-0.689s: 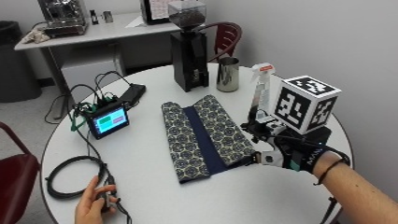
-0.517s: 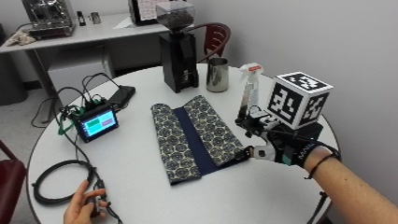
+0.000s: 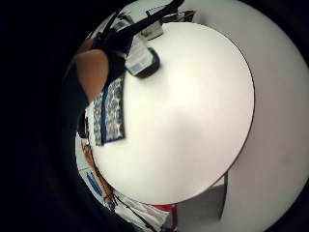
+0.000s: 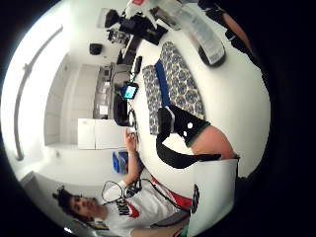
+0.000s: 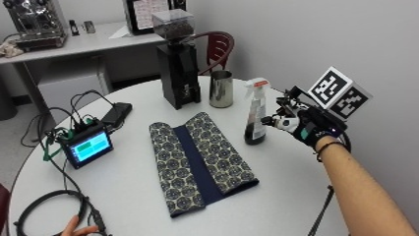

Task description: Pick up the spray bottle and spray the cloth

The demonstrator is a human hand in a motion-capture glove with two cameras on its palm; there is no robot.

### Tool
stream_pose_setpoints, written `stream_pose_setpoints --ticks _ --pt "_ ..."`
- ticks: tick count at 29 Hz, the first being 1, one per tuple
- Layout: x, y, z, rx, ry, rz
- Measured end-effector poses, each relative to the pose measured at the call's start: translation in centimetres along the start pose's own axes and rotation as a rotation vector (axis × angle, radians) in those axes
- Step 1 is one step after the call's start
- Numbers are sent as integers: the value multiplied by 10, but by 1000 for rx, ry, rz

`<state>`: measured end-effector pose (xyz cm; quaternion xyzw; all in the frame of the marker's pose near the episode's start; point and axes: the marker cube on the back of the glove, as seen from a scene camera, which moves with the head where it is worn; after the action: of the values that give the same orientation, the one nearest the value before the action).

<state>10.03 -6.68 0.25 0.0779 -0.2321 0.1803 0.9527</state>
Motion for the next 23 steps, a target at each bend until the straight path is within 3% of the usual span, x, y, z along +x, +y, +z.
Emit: stream_pose_setpoints --ticks 7,23 --pt "40 -10 -5 36 -80 76" --pt "13 -22 -23 150 -329 -73"
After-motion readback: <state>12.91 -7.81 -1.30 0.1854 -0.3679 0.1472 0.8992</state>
